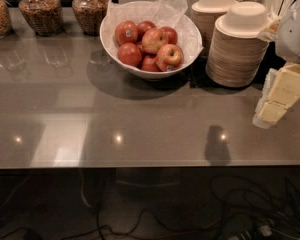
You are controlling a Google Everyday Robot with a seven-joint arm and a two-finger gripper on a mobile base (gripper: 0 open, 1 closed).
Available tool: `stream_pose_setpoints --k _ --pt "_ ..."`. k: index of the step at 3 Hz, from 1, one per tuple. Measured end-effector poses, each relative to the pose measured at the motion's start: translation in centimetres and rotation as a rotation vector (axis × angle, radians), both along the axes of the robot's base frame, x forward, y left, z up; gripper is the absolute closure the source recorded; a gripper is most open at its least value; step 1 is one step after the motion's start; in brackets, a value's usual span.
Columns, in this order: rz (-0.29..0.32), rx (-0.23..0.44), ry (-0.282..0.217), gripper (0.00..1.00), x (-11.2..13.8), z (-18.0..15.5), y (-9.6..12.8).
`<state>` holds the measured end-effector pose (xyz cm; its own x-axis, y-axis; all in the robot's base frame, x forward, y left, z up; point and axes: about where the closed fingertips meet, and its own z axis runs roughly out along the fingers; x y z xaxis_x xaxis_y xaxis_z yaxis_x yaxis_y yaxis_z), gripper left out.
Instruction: Pick apple from white bowl
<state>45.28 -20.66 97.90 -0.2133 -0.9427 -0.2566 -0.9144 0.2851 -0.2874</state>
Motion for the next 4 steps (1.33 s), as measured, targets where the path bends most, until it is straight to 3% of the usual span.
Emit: stream_pose_setpoints --k 2,3,4 --pt "0.023 0.157 -0.171 0.0 7.9 -0.1 5.3" --pt "-0.007 0.228 -0.253 0.0 12.3 0.7 7.9" --pt "-0.091 0.293 -0.296 0.0 16.1 1.2 9.5"
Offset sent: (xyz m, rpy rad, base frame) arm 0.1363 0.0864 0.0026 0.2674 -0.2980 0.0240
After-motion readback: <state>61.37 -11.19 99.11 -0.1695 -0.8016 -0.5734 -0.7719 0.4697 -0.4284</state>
